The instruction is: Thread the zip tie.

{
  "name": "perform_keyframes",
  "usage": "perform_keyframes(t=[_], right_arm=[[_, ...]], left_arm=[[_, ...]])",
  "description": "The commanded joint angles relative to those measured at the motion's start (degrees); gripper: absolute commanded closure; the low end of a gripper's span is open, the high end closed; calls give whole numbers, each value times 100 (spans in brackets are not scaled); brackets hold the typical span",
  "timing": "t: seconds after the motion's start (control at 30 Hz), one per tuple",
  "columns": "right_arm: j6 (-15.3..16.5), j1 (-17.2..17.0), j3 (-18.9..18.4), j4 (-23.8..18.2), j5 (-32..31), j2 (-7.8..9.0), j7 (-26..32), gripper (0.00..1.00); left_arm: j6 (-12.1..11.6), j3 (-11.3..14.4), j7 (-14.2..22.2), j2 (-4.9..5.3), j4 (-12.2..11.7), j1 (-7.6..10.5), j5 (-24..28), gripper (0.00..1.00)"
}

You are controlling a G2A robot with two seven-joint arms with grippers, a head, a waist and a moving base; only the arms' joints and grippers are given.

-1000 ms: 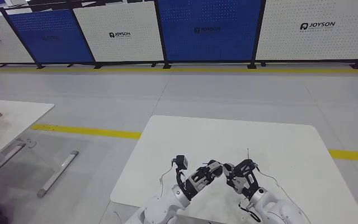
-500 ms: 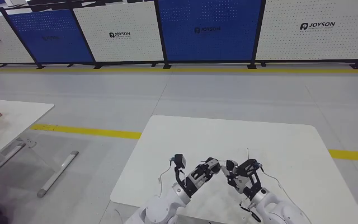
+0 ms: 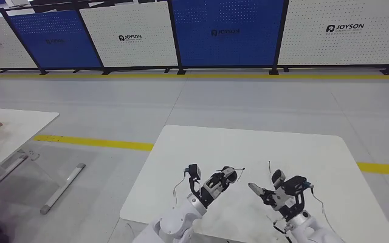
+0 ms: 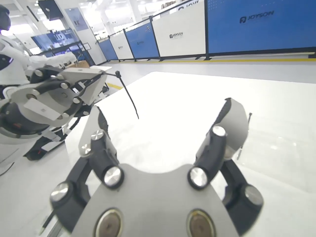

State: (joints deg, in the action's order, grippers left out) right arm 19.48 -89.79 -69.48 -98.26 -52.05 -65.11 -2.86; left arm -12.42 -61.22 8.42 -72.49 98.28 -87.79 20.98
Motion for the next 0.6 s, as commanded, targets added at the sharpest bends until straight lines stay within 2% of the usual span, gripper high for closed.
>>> perform_keyframes(t=[0.0,0.43,0.57], right_arm=[[0,-170,-182,-92,47,43,-142,0],[-35,-206,-228,-114,81,46,-172,0],[-56,-294,-498,-72,488,46,-392,0]], left_arm=[[-15,1,-84,-4,-13,2,-39,100],[-15,1,-84,-4,-13,2,-39,100],[-15,1,-84,-4,-13,2,-39,100]])
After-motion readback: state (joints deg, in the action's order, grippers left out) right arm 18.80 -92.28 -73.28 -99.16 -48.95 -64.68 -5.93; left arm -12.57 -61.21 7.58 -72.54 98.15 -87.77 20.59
